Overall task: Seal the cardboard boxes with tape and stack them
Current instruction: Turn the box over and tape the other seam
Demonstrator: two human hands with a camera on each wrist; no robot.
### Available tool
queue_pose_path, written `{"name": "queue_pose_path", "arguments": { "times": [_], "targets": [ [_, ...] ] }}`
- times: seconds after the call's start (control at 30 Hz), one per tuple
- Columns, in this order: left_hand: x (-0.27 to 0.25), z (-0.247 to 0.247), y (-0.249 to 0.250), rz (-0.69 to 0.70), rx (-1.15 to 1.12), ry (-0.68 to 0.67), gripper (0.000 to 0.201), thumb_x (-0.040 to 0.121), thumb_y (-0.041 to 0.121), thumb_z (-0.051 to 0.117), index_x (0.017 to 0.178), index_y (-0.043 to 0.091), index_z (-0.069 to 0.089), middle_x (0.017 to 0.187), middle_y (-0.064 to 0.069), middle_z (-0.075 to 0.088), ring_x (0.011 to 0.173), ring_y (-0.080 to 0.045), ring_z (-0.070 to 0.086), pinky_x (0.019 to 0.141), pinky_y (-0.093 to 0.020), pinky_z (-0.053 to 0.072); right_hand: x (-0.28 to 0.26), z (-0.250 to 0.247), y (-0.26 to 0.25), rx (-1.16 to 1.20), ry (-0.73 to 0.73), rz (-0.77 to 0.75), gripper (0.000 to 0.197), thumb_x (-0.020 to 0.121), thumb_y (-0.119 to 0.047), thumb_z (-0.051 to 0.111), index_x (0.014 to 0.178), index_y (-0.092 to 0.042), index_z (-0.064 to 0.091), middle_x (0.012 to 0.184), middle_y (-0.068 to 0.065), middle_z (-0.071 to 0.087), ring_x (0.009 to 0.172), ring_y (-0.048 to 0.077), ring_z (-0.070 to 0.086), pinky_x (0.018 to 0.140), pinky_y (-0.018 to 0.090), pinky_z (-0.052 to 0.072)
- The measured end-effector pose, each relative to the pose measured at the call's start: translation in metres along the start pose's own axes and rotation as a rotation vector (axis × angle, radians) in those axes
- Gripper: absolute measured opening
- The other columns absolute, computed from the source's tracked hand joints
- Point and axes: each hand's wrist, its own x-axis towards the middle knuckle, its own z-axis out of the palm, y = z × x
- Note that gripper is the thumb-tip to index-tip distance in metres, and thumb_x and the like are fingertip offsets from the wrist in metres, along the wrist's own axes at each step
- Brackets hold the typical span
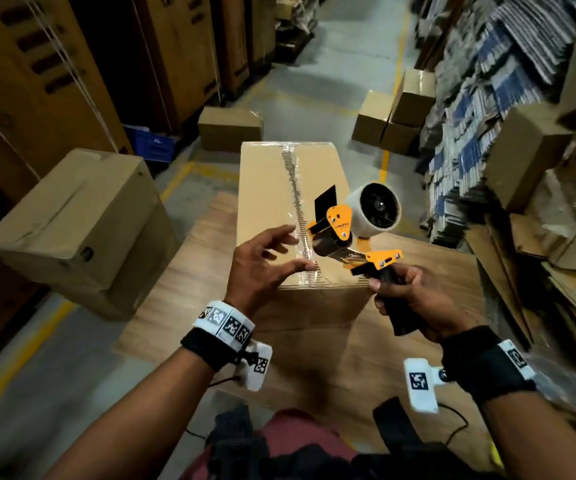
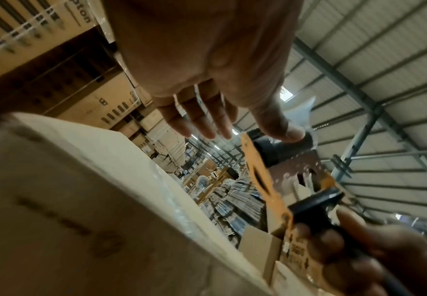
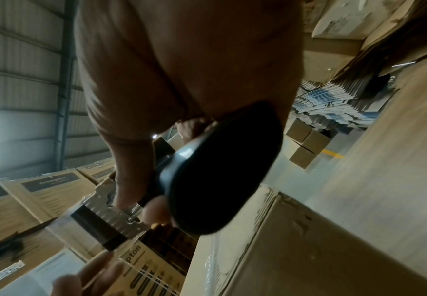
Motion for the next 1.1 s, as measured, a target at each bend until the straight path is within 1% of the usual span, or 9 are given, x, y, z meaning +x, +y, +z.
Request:
{"name": "queue_pose_path", "arguments": {
  "times": [0.1,0.17,0.23,0.33,0.47,0.6,0.7,0.93,1.1],
  "targets": [
    [-0.015,-0.017,-0.016,0.012,-0.076,0.042,0.048,0.071,0.020,0.095,0.115,0.013,0.077,0.090,0.002,0.079,0.077,-0.012,0.073,0.070,-0.029,0.059,0.000,0.018,-0.008,-0.051,0.044,-0.059,0.031,0.077,-0.008,0.081,0.102,0.007,0.069,0.074,0.011,0.063,0.058,0.022,0.058,0.055,0.029,0.050],
    [-0.018,-0.027,-0.018,-0.100,-0.194,0.092,0.028,0.081,0.017,0.089,0.107,0.011,0.078,0.087,-0.005,0.080,0.072,-0.016,0.073,0.067,-0.033,0.059,0.001,0.026,-0.014,-0.119,0.094,-0.111,0.020,0.079,-0.004,0.081,0.095,0.001,0.070,0.071,0.009,0.067,0.055,0.020,0.060,0.054,0.027,0.051],
    [-0.016,-0.033,-0.008,-0.297,-0.358,0.104,0.022,0.092,0.028,0.078,0.105,0.011,0.077,0.090,-0.009,0.080,0.068,-0.016,0.068,0.060,-0.029,0.053,0.003,0.032,-0.018,-0.192,0.121,-0.165,0.020,0.078,-0.003,0.084,0.093,0.000,0.071,0.071,0.011,0.068,0.057,0.020,0.062,0.055,0.027,0.053],
    [-0.008,-0.032,0.009,-0.512,-0.474,0.010,0.043,0.087,0.051,0.075,0.111,0.014,0.074,0.100,-0.007,0.080,0.071,-0.015,0.067,0.056,-0.025,0.049,0.005,0.042,-0.022,-0.260,0.118,-0.197,0.019,0.078,-0.004,0.085,0.092,-0.005,0.074,0.070,0.008,0.071,0.057,0.016,0.064,0.053,0.023,0.052],
    [-0.003,-0.023,0.018,-0.509,-0.452,-0.080,0.060,0.076,0.055,0.077,0.118,0.013,0.072,0.104,-0.006,0.080,0.075,-0.017,0.068,0.056,-0.025,0.049,0.007,0.056,-0.025,-0.267,0.078,-0.189,0.021,0.078,-0.004,0.085,0.096,-0.002,0.075,0.068,0.006,0.069,0.052,0.014,0.061,0.047,0.021,0.048],
    [-0.009,-0.030,0.014,-0.482,-0.595,0.017,0.055,0.071,0.040,0.087,0.113,0.007,0.073,0.095,-0.005,0.077,0.069,-0.016,0.063,0.055,-0.024,0.045,0.010,0.060,-0.023,-0.229,0.104,-0.188,0.023,0.073,-0.009,0.087,0.093,-0.007,0.076,0.070,0.009,0.070,0.054,0.018,0.060,0.047,0.024,0.048],
    [-0.015,-0.034,0.011,-0.479,-0.621,-0.049,0.050,0.070,0.035,0.089,0.109,0.009,0.073,0.093,-0.006,0.075,0.069,-0.017,0.065,0.058,-0.027,0.044,0.010,0.061,-0.023,-0.249,0.098,-0.189,0.024,0.073,-0.010,0.087,0.093,-0.008,0.076,0.073,0.011,0.073,0.058,0.019,0.064,0.052,0.025,0.053],
    [-0.017,-0.048,0.013,-0.466,-0.700,-0.252,0.028,0.088,0.027,0.078,0.114,0.022,0.068,0.102,-0.008,0.074,0.074,-0.022,0.072,0.054,-0.024,0.046,0.014,0.062,-0.020,-0.268,0.106,-0.187,0.035,0.066,-0.022,0.089,0.095,-0.007,0.075,0.083,0.024,0.074,0.066,0.029,0.066,0.059,0.034,0.057],
    [-0.017,-0.056,0.015,-0.501,-0.780,-0.374,0.025,0.089,0.021,0.060,0.109,0.014,0.073,0.111,-0.014,0.075,0.079,-0.025,0.075,0.054,-0.023,0.051,0.013,0.062,-0.021,-0.250,0.082,-0.213,0.027,0.068,-0.017,0.088,0.093,-0.016,0.079,0.083,0.021,0.075,0.064,0.027,0.066,0.060,0.033,0.057]
  ]
}}
